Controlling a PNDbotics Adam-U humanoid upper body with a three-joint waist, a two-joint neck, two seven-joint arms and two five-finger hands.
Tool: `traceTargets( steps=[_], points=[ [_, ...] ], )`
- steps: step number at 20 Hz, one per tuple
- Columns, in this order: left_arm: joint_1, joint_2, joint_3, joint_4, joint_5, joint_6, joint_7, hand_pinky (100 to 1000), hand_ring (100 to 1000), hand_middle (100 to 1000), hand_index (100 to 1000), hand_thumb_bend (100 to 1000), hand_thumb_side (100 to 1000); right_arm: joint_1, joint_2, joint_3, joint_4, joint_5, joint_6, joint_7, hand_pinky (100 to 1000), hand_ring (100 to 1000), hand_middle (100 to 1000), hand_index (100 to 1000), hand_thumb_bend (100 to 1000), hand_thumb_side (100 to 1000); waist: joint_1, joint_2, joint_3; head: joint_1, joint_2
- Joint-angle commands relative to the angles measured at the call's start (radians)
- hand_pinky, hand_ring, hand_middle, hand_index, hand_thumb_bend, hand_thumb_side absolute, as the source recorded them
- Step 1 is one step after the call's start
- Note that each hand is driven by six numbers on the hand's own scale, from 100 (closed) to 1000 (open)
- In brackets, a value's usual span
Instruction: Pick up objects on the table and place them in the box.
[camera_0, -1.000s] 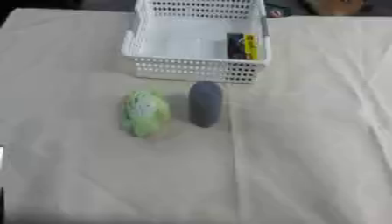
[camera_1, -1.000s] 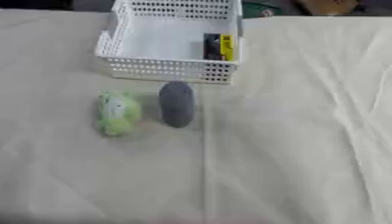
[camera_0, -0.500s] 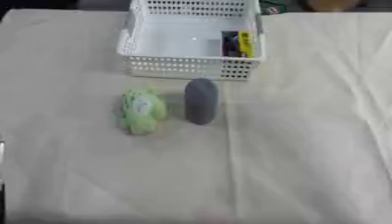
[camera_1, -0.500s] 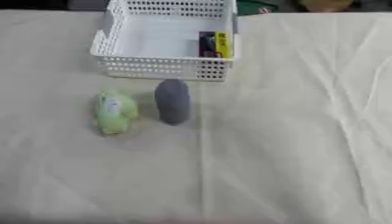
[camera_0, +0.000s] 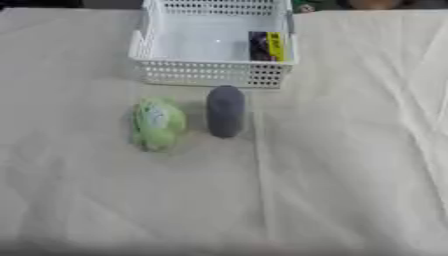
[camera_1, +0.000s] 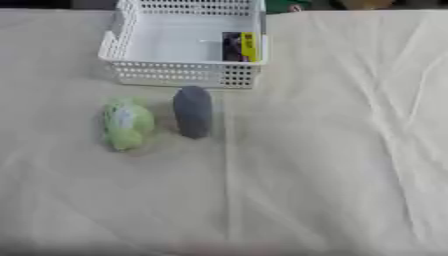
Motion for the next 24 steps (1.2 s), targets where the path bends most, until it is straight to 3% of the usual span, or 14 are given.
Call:
traceTargets(
  steps=[1,9,20,24],
  points=[
    [-0.002,0.019,-0.003,-0.019,0.006,-0.005,-0.007,603,532,583,668,100,795,-0.039,-0.125,0.033,-0.017,-0.020,0.029,0.085,772,701,651,835,100,1000,-0.003,-0.026,-0.002,-0.009,0.020],
    [0.002,0.024,-0.007,-0.019,0.012,-0.005,-0.016,603,532,583,668,100,795,-0.150,-0.317,0.119,-0.017,-0.031,0.069,0.369,849,816,788,895,100,1000,-0.012,-0.038,0.006,-0.016,0.023],
    [0.006,0.030,-0.017,-0.019,0.021,0.000,-0.031,605,534,585,668,100,795,-0.264,-0.606,0.302,-0.017,-0.103,0.083,0.847,867,867,856,945,100,1000,-0.030,-0.049,0.024,-0.032,0.023],
    [0.006,0.031,-0.023,-0.019,0.026,0.001,-0.038,605,534,586,668,100,795,-0.300,-0.667,0.365,-0.017,-0.129,0.083,0.972,868,883,875,952,100,1000,-0.033,-0.051,0.032,-0.040,0.023]
  ],
)
